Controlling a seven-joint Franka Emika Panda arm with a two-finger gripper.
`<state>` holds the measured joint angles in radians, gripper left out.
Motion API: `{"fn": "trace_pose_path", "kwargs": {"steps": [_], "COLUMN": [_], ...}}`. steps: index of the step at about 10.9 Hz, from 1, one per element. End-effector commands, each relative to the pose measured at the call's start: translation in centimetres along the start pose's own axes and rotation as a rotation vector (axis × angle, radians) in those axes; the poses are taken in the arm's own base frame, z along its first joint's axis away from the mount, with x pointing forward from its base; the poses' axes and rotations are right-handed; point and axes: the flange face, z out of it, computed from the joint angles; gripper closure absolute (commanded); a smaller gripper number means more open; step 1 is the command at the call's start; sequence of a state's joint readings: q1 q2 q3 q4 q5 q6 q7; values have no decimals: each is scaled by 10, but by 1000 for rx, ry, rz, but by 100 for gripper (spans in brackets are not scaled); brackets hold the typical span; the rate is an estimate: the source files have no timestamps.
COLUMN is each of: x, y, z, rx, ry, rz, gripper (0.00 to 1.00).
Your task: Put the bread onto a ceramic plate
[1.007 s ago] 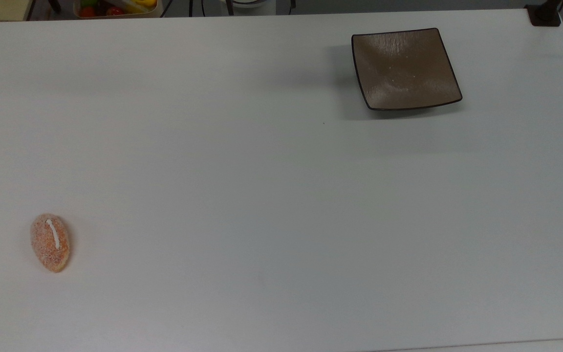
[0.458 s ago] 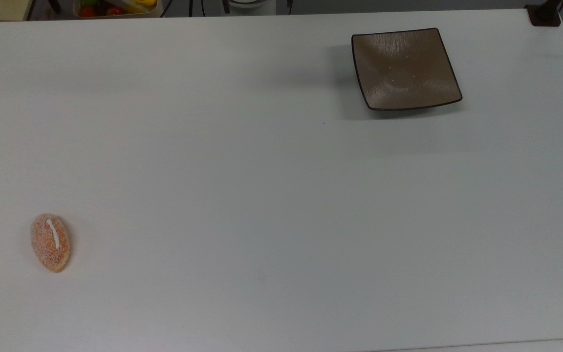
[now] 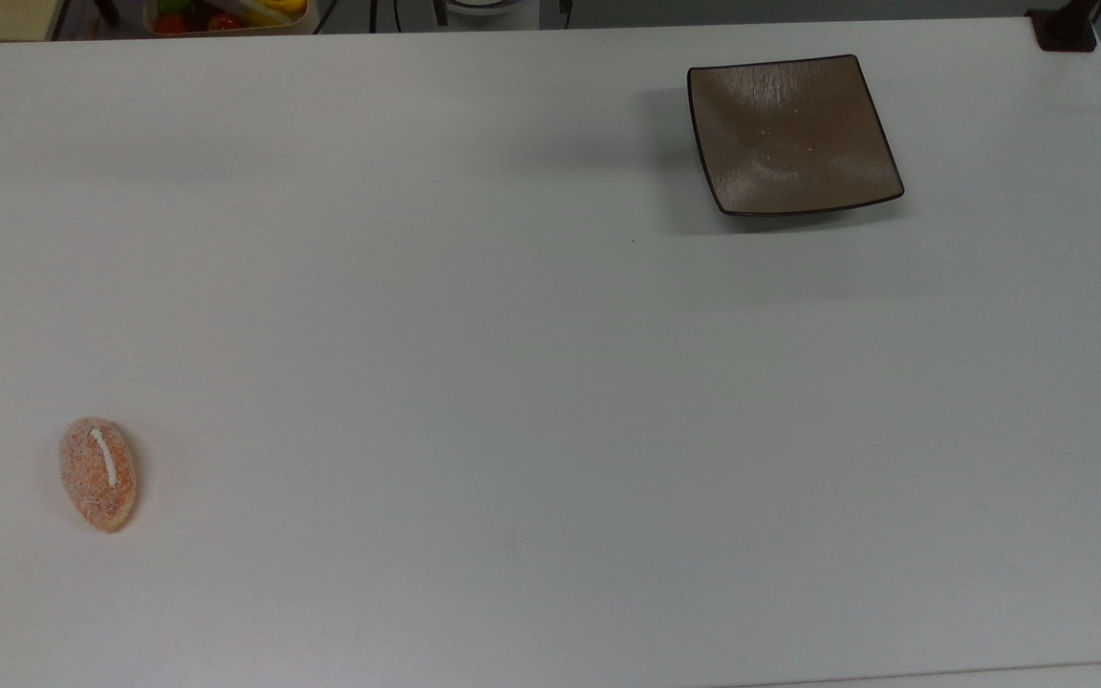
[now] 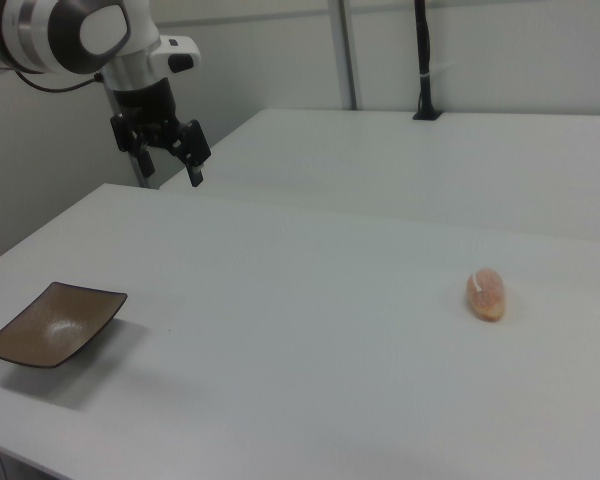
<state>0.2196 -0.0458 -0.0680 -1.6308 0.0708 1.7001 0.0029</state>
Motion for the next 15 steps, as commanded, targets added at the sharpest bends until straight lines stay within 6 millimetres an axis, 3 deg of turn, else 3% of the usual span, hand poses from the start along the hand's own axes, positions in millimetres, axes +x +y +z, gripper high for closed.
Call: {"fn": "trace_pose_path", "kwargs": {"steps": [1, 4, 7, 11, 13, 15], "x": [-11, -10, 0, 26, 43, 62], "y": [4, 30, 76, 140, 168, 208], "z": [2, 5, 13, 29, 50, 62], "rx": [4, 12, 2, -67, -108, -157], "ry": [-53, -61, -38, 73, 122, 192], "rz": [-112, -287, -424, -438, -404, -347], "gripper": [0, 0, 0, 0, 0, 0]}}
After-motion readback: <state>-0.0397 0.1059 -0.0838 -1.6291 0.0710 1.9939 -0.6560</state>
